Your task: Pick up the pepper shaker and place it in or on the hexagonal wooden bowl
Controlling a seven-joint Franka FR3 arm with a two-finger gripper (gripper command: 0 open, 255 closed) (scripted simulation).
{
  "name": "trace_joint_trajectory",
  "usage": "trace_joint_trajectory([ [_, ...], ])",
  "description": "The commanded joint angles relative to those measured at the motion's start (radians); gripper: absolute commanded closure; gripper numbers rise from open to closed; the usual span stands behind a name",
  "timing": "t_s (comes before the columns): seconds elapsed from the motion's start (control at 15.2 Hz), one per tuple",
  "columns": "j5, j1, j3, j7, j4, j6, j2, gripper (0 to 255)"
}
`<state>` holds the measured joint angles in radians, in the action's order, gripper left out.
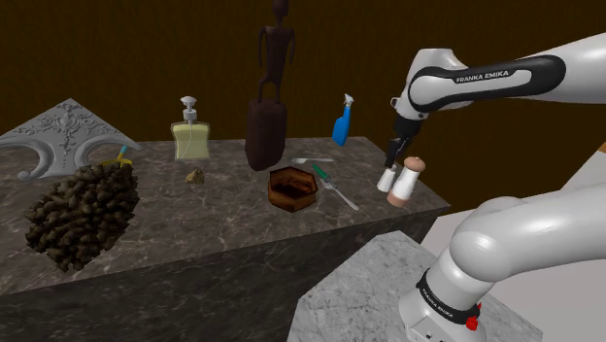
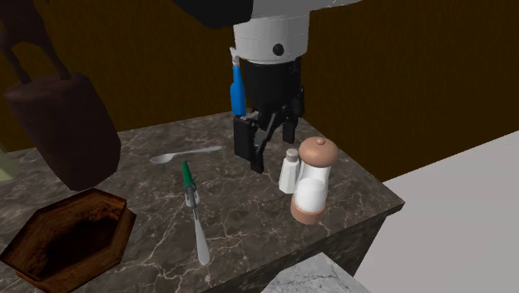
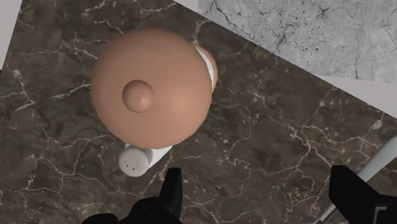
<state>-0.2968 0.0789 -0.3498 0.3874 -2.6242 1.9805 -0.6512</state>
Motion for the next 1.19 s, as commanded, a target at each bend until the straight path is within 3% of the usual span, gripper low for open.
trace_joint_trajectory([
  [0.0,-0.030,0.008,-0.049,0.059,-0.001,0.073,0.043,0],
  [0.4,-0.058,-0.006,-0.200,0.238,0.042,0.295,0.230,0],
  [0.86,-0.051,-0.016,-0.236,0.250,0.005,0.414,0.312,0],
  [1.12,-0.050,-0.017,-0.239,0.251,0.002,0.424,0.320,0],
])
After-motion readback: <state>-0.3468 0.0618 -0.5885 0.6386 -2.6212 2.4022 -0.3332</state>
